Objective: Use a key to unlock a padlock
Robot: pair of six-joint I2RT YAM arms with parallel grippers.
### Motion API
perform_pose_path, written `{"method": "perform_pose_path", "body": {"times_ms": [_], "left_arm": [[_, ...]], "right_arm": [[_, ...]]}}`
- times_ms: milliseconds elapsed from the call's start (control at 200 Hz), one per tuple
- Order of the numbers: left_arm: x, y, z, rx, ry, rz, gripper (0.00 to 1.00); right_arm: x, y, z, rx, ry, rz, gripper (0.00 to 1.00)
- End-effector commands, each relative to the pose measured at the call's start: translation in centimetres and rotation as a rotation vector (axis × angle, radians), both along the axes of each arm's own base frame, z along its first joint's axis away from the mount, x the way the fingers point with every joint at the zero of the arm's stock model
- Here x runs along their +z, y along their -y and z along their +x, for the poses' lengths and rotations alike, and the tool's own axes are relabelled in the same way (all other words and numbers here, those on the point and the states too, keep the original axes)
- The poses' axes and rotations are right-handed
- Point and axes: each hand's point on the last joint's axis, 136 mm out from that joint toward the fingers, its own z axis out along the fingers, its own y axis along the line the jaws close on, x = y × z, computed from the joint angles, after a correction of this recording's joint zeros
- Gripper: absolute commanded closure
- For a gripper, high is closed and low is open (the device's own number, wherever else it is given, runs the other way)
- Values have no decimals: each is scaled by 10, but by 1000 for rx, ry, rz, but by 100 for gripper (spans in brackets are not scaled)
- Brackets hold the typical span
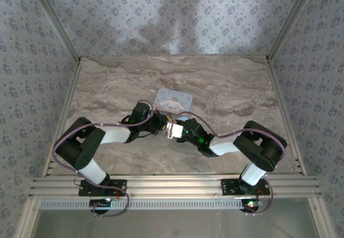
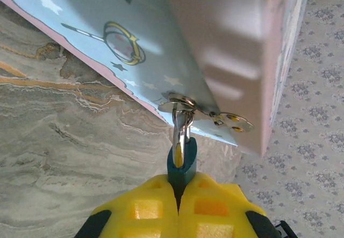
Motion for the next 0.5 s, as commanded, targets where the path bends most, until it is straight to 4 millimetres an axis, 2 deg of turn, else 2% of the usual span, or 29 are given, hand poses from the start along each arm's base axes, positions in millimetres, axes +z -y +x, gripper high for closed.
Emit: {"method": "perform_pose_path", "body": {"times_ms": [0,255,495], "left_arm": [[27,11,6,-14,54,-52,100],[26,11,6,-13,51,-52,100],[25,11,6,-14,48,-51,100]], "right_arm": [[12,-5,9,-30,30,43,80],[15,-6,13,-47,39,62,87],[15,-4,14,-67,34,77,100]]}}
